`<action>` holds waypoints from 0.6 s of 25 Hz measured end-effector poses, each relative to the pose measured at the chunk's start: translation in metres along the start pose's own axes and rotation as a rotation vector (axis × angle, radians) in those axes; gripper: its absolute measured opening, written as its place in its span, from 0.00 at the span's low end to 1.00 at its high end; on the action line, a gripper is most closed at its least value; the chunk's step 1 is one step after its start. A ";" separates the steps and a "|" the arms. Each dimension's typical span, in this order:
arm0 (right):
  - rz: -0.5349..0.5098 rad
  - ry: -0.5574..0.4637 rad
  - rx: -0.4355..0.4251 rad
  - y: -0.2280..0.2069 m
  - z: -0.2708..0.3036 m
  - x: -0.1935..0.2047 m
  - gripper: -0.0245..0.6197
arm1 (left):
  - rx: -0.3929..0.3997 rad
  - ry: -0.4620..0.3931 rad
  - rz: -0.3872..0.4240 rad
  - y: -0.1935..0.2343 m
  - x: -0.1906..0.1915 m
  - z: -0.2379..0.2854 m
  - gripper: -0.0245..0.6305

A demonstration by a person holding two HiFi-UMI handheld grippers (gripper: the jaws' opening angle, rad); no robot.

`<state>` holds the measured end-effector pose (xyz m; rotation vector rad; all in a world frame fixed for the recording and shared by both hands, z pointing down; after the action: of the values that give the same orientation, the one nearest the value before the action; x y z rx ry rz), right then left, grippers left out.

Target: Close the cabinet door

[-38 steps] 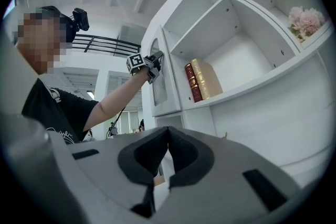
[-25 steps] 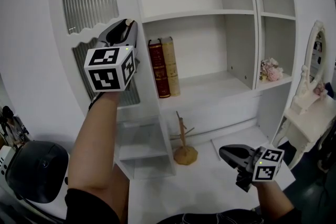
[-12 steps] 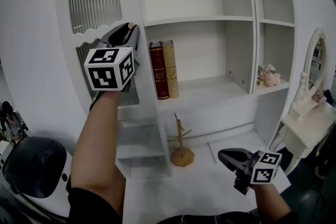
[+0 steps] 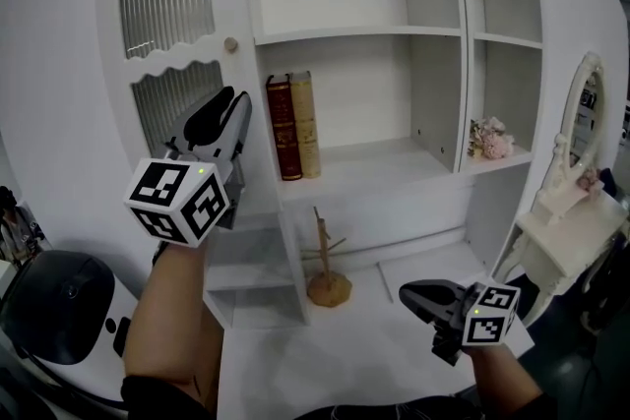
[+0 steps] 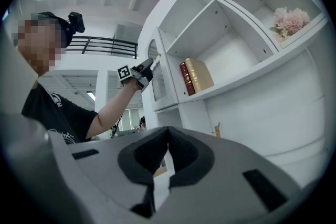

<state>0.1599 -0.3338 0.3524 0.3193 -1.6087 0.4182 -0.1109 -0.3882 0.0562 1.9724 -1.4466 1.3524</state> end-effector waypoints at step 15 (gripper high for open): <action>-0.030 -0.005 -0.081 0.032 -0.007 0.020 0.04 | 0.297 0.406 -0.449 -0.197 0.163 -0.152 0.16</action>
<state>0.1501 -0.3011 0.3701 0.2825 -1.6197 0.3285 -0.0092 -0.2838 0.3156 1.8841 -0.6048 1.6854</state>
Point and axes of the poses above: the fingertips, and each gripper's own axes: z forward along the fingers, y to its left, x out of its underside, the point moved 4 cm from there along -z, backward along the fingers, and after that the axes turned 8 degrees about -z, right-handed, at the moved point
